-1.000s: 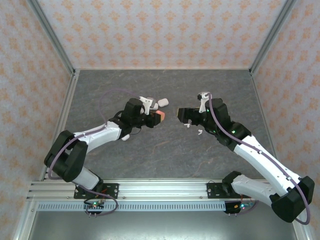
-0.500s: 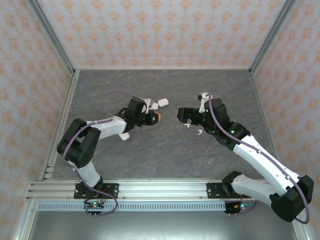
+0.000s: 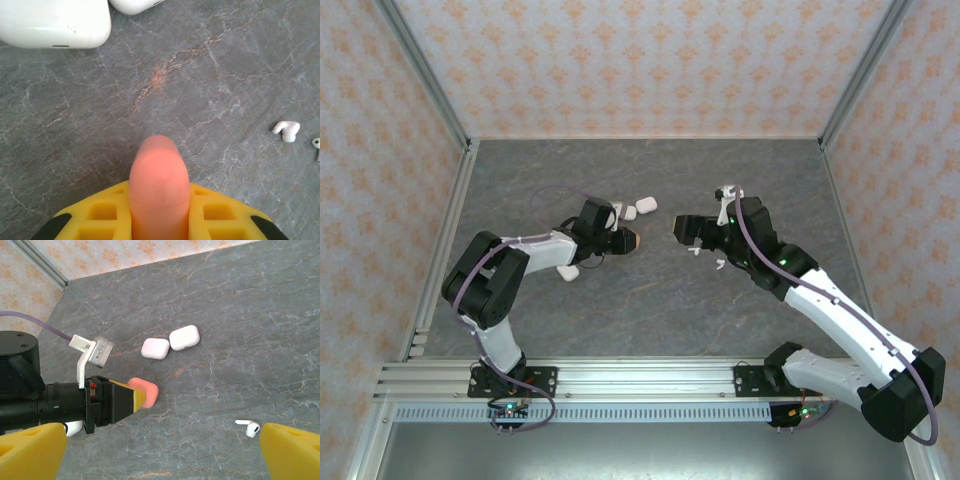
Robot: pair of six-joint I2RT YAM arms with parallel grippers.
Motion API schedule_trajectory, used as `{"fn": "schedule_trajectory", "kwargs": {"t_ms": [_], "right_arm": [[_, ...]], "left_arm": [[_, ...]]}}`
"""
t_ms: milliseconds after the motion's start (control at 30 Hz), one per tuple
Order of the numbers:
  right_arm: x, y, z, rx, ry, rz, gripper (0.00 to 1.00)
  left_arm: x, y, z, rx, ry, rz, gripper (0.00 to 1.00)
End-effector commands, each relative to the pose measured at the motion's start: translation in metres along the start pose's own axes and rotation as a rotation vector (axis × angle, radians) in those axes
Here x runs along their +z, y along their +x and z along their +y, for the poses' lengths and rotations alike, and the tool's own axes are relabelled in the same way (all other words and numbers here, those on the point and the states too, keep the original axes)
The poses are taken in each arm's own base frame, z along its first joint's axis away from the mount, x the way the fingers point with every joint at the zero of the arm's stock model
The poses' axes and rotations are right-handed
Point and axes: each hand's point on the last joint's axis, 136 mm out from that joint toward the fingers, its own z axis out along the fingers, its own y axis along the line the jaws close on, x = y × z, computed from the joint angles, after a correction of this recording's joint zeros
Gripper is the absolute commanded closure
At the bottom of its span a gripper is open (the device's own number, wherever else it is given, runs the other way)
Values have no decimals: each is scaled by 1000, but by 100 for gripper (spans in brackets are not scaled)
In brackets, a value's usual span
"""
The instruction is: Insert the wireless bluetooth earbuds into the charging case
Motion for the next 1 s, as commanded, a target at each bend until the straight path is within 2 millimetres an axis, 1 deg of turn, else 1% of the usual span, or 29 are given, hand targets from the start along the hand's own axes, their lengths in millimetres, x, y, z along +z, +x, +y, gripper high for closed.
{"fn": "schedule_trajectory", "kwargs": {"t_ms": [0,200,300,433,600,700,800,900,967], "right_arm": [[-1,-5,-3,-4,22,-16,1],[-1,-5,-5,-11,39,-6,1],[1,-1,-5,-17,42,17,1],[6,6,-4,-36,43,71,1],[17,19,-1,-45,53,144,1],[30,36,13,-100,60,194,1],[49,58,31,-166,76,259,1],[71,81,57,-223,73,312,1],[87,96,78,-261,63,345,1]], "left_arm": [[0,-8,8,-24,-50,-10,81],[-2,-6,17,-8,-97,8,64],[-10,-7,24,13,-142,18,57],[-27,-16,31,25,-169,-2,49],[-56,-35,25,43,-133,-72,42],[-77,-49,27,27,-119,-131,39],[-100,-62,38,-19,-114,-194,37],[-120,-70,57,-83,-118,-246,35],[-132,-75,77,-152,-120,-286,34]]}}
